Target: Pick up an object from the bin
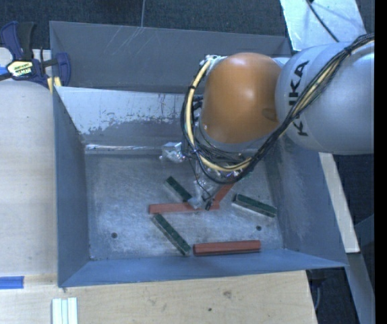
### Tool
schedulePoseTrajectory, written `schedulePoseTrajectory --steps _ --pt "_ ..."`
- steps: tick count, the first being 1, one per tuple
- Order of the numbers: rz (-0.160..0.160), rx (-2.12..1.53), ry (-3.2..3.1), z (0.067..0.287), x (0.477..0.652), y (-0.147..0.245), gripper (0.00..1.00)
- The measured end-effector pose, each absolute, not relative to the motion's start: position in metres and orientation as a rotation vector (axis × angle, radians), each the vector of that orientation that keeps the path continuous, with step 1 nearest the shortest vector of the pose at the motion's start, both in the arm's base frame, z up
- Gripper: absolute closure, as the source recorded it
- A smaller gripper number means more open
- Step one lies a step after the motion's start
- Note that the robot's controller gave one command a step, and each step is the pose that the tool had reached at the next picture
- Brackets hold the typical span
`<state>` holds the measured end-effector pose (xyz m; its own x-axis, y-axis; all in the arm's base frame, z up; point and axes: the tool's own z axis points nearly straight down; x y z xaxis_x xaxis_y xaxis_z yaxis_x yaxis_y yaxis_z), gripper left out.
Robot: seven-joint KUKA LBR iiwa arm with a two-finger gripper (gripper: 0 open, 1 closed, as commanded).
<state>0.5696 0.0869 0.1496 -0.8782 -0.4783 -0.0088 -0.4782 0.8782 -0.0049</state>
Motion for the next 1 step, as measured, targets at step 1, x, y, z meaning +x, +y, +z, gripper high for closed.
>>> schedulePoseTrajectory --steps 1 --pt "0.0 -0.755 3.049 0.0674 0.5315 0.0329 0.0"
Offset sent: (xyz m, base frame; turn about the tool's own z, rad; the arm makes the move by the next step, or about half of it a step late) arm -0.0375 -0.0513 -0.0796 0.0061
